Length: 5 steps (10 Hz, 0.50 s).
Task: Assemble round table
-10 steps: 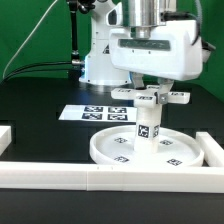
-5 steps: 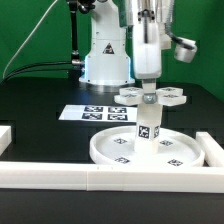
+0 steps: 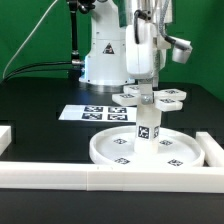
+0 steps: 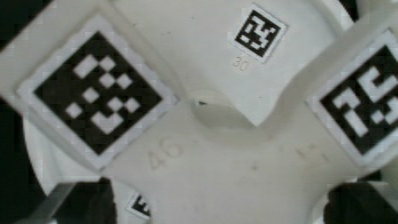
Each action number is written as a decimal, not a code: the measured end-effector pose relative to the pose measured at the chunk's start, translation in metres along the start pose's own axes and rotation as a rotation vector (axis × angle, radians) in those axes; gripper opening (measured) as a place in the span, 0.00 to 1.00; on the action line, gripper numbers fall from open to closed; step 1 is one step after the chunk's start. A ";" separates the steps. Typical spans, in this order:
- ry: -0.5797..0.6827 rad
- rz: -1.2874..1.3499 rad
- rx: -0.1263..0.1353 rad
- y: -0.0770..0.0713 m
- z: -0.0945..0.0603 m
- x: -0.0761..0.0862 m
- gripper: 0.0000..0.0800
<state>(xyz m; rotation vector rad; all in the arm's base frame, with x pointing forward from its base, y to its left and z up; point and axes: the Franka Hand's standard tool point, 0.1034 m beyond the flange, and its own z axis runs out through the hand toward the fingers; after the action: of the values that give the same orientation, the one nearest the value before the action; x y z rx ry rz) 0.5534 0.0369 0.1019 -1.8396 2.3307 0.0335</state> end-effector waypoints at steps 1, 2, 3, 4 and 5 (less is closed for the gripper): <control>-0.011 -0.006 -0.001 -0.001 -0.008 -0.001 0.76; -0.020 -0.011 0.009 -0.003 -0.015 -0.005 0.80; -0.029 -0.015 0.011 -0.004 -0.022 -0.009 0.81; -0.028 -0.035 0.010 -0.003 -0.021 -0.009 0.81; -0.027 -0.041 0.009 -0.003 -0.020 -0.010 0.81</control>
Offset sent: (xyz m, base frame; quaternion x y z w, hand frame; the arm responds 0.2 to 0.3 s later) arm 0.0000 0.0000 0.0000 0.0000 0.0000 -0.0650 0.9979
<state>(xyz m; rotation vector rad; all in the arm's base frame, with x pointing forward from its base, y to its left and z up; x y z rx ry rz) 0.5561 0.0429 0.1235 -1.8699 2.2710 0.0430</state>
